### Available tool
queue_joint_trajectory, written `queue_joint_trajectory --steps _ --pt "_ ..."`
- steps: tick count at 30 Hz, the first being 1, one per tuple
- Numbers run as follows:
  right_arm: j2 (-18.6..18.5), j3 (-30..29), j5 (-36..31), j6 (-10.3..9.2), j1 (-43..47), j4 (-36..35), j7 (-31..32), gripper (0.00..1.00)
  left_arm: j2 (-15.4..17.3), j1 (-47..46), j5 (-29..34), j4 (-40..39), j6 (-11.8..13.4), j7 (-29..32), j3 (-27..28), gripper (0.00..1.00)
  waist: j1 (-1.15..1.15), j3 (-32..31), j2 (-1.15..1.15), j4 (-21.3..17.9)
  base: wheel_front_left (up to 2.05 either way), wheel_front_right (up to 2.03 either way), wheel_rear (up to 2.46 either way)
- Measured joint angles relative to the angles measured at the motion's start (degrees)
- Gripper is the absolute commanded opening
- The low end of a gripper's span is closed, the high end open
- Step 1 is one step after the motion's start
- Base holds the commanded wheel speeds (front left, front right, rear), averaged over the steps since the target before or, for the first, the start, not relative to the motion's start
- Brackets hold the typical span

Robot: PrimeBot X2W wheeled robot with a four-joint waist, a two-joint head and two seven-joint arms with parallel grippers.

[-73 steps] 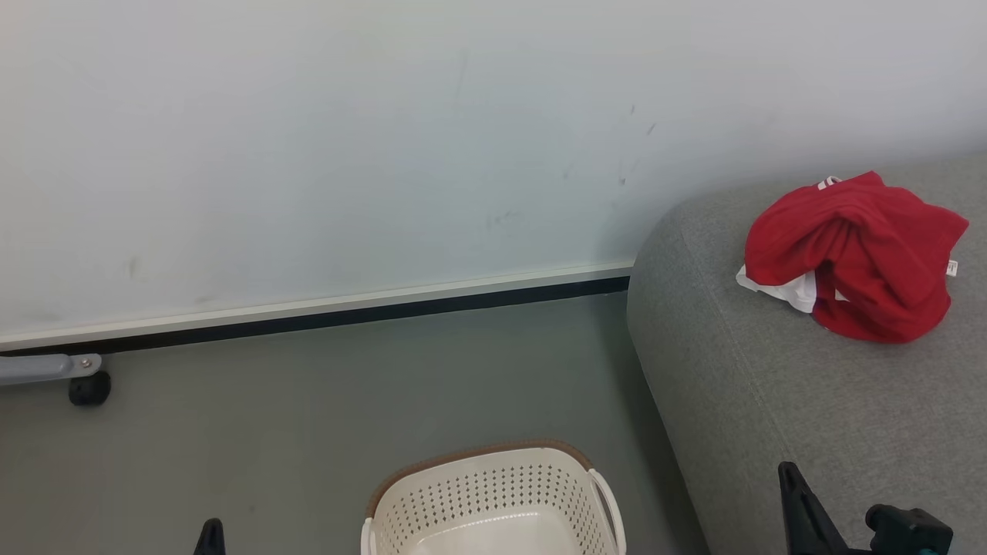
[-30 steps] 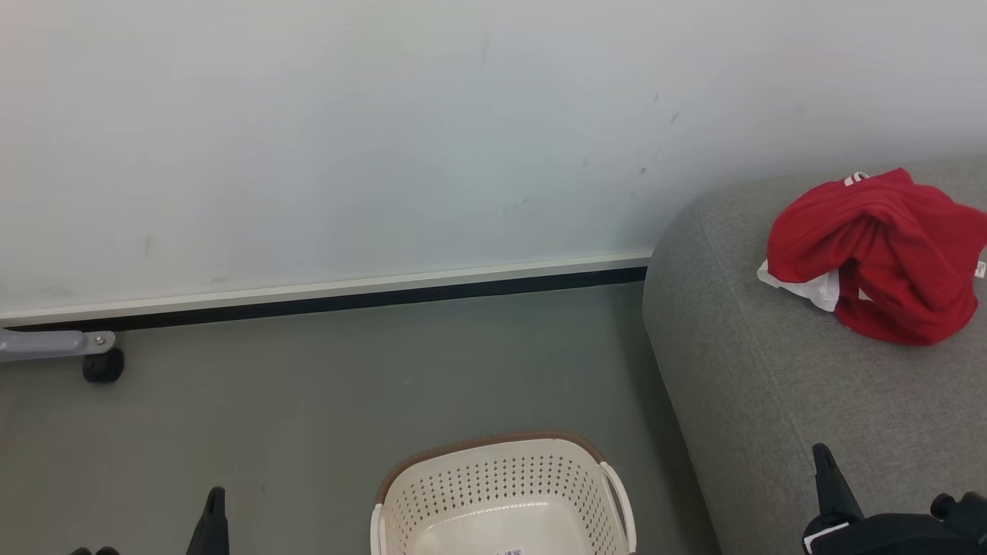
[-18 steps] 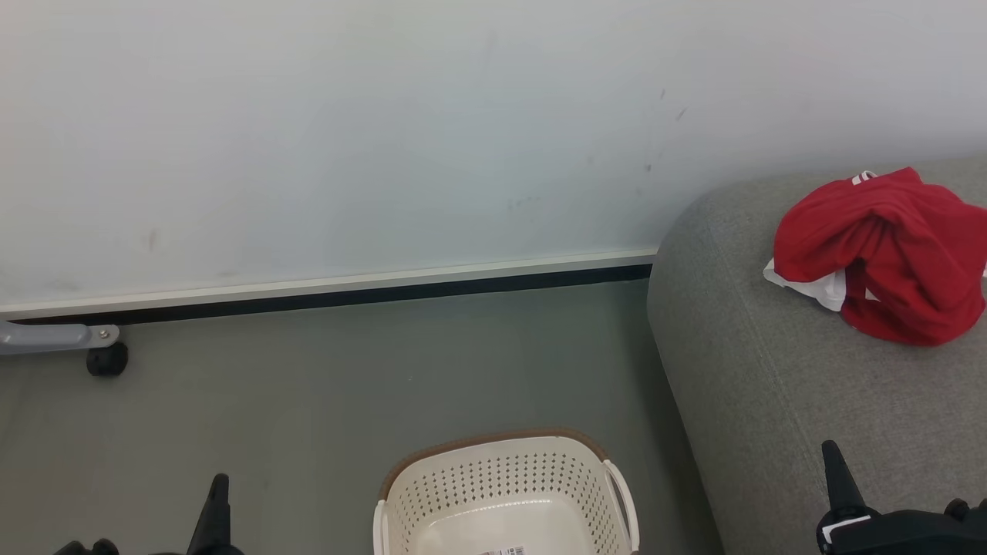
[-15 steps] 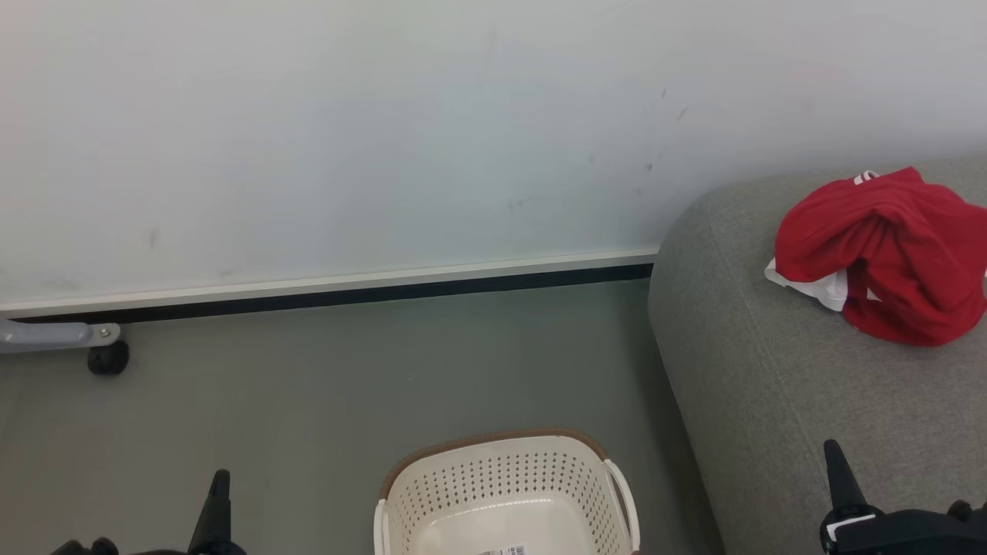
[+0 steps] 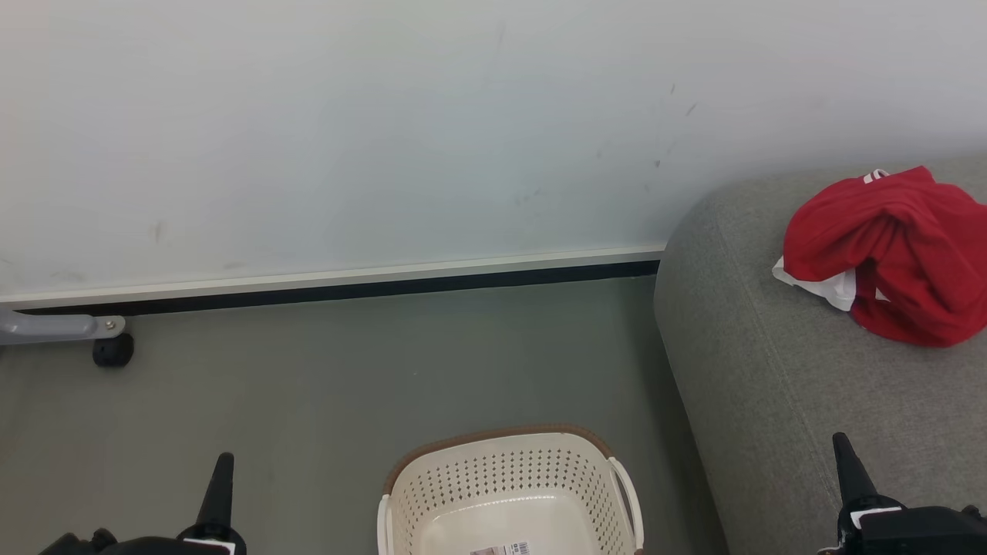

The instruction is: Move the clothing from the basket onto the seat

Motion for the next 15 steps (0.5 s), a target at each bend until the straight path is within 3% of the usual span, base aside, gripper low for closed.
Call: queue_joint_trajectory --steps 15 --pt "1.29 -3.60 8.98 1.98 -1.05 0.60 2.53 0.00 -1.16 -1.95 -9.49 0.88 -2.00 2.66 1.58 0.00 0.00 0.49 0.00 0.60 0.00 0.00 0.00"
